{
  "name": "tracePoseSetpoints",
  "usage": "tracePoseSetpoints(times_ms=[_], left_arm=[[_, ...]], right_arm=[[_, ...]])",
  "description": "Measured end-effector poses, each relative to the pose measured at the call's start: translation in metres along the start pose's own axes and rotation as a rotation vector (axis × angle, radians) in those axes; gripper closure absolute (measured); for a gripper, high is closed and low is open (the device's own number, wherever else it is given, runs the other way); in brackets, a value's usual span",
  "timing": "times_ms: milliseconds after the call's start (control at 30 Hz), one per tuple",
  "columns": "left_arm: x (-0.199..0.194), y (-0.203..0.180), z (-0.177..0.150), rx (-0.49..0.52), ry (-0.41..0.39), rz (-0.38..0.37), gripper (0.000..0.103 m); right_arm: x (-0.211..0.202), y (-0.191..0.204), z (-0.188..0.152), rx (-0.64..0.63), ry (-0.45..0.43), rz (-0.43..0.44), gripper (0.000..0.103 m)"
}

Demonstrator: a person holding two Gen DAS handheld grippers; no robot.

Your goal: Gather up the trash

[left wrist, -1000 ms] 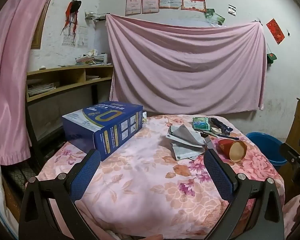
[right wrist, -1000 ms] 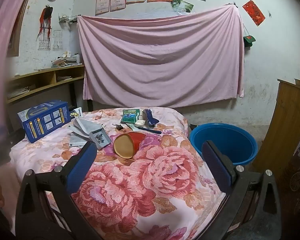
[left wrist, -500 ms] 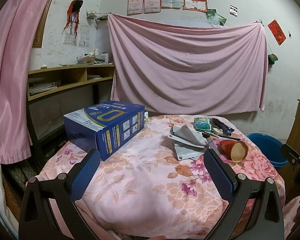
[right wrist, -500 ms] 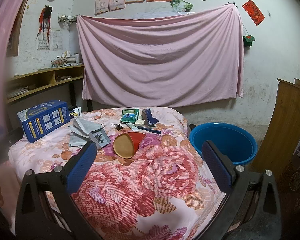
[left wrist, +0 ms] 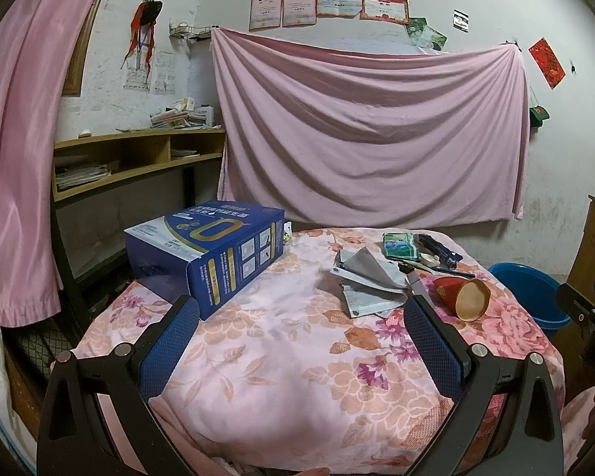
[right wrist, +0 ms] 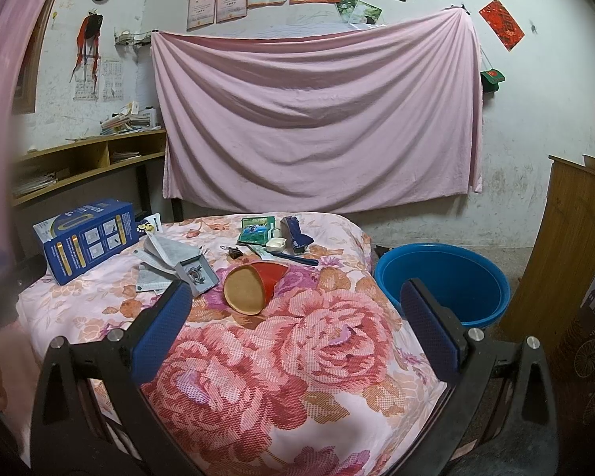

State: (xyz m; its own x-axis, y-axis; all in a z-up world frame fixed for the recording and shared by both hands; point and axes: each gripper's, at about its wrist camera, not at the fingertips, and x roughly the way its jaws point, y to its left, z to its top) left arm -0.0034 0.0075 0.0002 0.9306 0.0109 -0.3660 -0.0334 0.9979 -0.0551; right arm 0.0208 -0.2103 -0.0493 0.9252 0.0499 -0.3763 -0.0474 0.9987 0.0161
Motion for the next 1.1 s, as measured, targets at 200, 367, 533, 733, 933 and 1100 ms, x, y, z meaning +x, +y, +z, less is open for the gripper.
tracePoseSetpoints(times_ms=[200,367,533,733,933,1100], left_arm=[[0.0001,0.0012,-0.0008,-0.004,0.002,0.002,0.002],[0.0007,-0.0007,0.0003,0.001,0.001,0.002,0.002],[0.0011,0.0007,0.0004,-0.002,0.001,0.001,0.002],[0.0004,0.0000,0.0005,-0.002,0.001,0.001,0.002],[0.0005,0.0000,0.0005,-0.003,0.001,0.002,0.002],[0.0007,-0.0003,0.0007,-0.002,0.000,0.003,0.002]], right_arm=[[-0.0001,-0.0003,0.0000,0.001,0.000,0.001,0.000],[0.0000,-0.0004,-0.0001,0.001,0.000,0.001,0.000],[0.0001,-0.0006,-0.0001,0.000,-0.001,0.001,0.000],[-0.0001,-0.0004,0.0001,0.002,-0.001,0.001,0.000],[-0.0003,-0.0004,0.0002,0.001,-0.001,0.001,0.000],[-0.0003,-0.0002,0.0000,0.001,-0.001,0.001,0.000]])
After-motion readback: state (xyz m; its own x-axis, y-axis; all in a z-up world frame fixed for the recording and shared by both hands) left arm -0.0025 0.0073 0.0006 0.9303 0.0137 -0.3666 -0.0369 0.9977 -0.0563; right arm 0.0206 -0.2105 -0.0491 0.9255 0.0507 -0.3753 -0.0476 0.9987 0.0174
